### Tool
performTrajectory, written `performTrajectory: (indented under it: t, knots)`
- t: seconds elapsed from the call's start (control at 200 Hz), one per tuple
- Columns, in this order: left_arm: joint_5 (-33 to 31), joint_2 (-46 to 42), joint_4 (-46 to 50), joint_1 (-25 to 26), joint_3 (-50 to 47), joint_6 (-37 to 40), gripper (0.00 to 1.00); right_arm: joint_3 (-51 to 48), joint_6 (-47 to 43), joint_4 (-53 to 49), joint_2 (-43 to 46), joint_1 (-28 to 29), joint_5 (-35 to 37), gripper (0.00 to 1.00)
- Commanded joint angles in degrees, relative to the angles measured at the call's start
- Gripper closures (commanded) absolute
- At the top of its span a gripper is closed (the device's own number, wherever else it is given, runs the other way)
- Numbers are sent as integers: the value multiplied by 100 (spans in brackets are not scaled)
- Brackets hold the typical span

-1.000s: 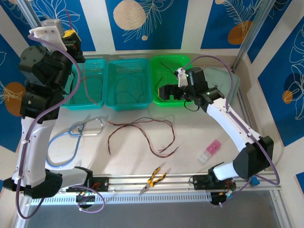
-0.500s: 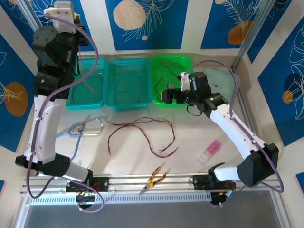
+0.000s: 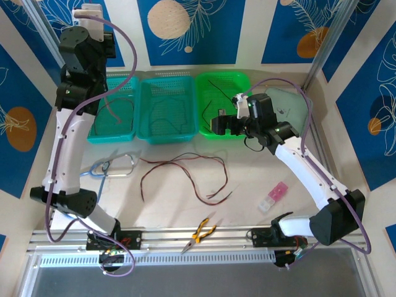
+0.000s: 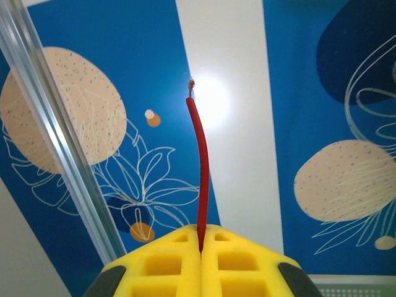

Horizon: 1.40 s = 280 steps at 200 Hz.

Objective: Untangle the cables

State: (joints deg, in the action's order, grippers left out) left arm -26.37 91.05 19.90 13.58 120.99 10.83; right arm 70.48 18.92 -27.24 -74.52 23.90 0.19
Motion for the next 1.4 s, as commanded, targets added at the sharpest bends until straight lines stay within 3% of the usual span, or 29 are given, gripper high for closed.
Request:
performTrajectory:
  t: [0.0,0.415,1.105,1.291,1.396]
  knots:
    - [-285,134,-121,-247,-263,-107,100,-45,-68,-85,148,-35,-103,1]
    - [-64,365,-117,-732,-993,-513,100,-46,29,-122,249,-131,-175,1]
    - [-100,428,-475,-752,-2835,-1221,100,1,174,-140,158,-109,-379,1]
    - [470,1071,275,-916,-2253,-1704,100,10,115,-215,176,-116,-381,1]
    - [473,1334,373,-941,-1940,-1666,100,-8,65,-288,218,-144,-373,1]
